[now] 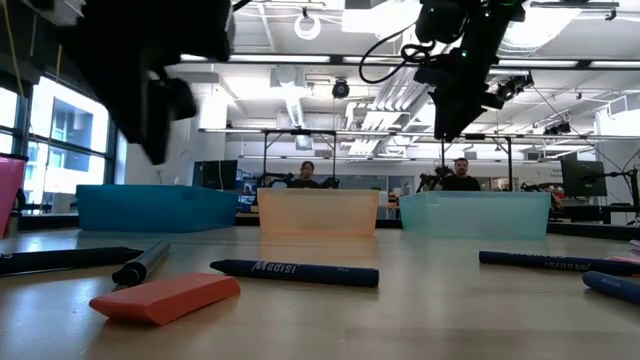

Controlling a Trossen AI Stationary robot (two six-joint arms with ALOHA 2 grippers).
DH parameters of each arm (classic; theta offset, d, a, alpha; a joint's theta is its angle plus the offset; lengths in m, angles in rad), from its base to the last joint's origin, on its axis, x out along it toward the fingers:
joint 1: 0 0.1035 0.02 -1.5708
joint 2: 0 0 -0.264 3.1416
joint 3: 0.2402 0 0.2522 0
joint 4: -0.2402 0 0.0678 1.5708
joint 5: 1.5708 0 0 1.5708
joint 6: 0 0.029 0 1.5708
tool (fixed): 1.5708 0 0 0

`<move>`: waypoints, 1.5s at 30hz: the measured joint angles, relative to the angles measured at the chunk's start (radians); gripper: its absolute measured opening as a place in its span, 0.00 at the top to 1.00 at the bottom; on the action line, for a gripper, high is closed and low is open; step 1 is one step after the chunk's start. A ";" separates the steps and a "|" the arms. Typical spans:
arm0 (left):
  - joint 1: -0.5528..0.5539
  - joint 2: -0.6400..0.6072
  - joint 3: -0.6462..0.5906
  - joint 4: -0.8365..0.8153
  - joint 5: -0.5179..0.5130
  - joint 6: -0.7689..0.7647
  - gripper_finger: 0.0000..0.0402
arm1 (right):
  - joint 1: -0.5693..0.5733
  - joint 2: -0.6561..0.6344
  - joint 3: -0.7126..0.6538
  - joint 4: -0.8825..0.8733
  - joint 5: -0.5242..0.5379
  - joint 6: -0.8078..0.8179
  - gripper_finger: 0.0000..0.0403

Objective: Sort crayons/erasers/pens/pencils in bins
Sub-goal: Put the black pen into the blue bin

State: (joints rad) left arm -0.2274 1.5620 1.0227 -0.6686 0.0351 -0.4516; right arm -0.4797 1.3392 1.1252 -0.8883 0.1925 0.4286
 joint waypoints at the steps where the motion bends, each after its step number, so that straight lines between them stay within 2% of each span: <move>1: 0.008 0.000 0.000 0.015 -0.003 0.068 0.51 | 0.000 0.000 0.000 0.000 0.000 0.000 0.68; 8: 0.049 0.000 0.000 0.145 -0.021 0.412 0.51 | 0.000 0.000 0.000 0.000 0.000 0.006 0.68; 15: 0.042 0.001 0.000 0.179 -0.015 0.573 0.51 | 0.000 0.000 0.000 0.000 0.007 0.047 0.68; 20: -0.008 0.040 0.011 0.192 -0.005 0.595 0.51 | 0.000 0.000 0.000 0.000 0.008 0.069 0.68; 25: -0.067 0.154 0.128 0.109 -0.008 0.623 0.51 | 0.000 0.000 0.000 0.002 0.009 0.068 0.68; 32: -0.067 0.265 0.269 -0.034 -0.012 0.665 0.51 | 0.000 0.001 0.000 0.008 0.021 0.068 0.68; 39: -0.080 0.273 0.274 -0.036 -0.017 0.699 0.51 | 0.000 0.001 -0.001 0.005 0.021 0.064 0.68; 45: -0.134 0.316 0.274 -0.024 -0.018 0.715 0.51 | 0.000 0.000 -0.001 0.008 0.021 0.061 0.68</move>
State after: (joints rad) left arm -0.3617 1.8777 1.2968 -0.6929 0.0166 0.2631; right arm -0.4797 1.3396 1.1244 -0.8803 0.2138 0.4900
